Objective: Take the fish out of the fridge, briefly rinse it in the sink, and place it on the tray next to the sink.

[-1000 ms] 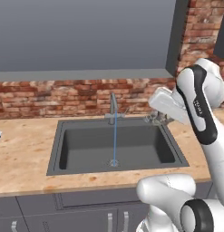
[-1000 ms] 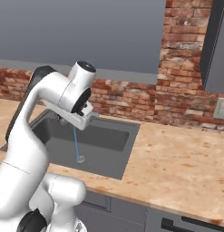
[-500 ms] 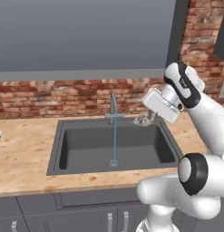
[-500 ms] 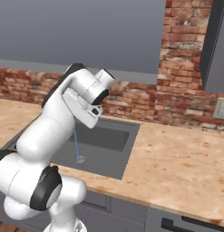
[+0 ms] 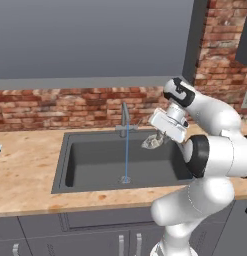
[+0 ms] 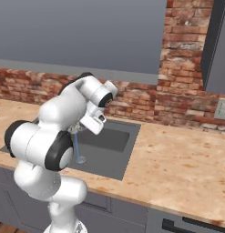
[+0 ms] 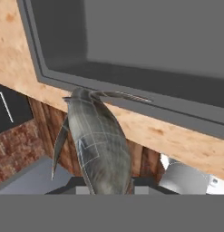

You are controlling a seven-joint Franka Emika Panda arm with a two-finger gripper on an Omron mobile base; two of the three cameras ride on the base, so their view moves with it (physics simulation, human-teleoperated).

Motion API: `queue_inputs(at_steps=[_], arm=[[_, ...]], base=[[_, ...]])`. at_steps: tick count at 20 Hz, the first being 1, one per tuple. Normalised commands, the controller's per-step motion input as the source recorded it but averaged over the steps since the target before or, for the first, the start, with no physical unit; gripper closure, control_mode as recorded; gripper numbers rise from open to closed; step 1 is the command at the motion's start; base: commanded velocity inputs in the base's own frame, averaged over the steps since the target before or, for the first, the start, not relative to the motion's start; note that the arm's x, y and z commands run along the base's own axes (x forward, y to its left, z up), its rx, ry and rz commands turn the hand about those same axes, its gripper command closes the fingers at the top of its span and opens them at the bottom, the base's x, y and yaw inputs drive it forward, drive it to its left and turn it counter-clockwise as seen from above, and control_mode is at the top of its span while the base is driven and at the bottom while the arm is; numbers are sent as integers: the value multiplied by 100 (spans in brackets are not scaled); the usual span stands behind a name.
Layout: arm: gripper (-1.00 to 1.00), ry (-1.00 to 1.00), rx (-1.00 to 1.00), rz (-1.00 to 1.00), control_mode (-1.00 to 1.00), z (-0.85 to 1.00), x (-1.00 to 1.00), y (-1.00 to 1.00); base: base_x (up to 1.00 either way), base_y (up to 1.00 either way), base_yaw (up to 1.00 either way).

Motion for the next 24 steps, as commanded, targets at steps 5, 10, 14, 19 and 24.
queue_inputs(at_steps=[5,10,14,19,24], arm=[[100,1,3,7,-100,-24,41,1],[100,0,2,1,-100,-16,50,15],[100,0,4,0,-100,-16,42,11],[100,-2,3,0,-100,-6,34,8],[100,-1,3,0,-100,-2,24,3]], base=[[0,0,0],[0,0,0],[0,0,0],[0,0,0],[0,0,0]])
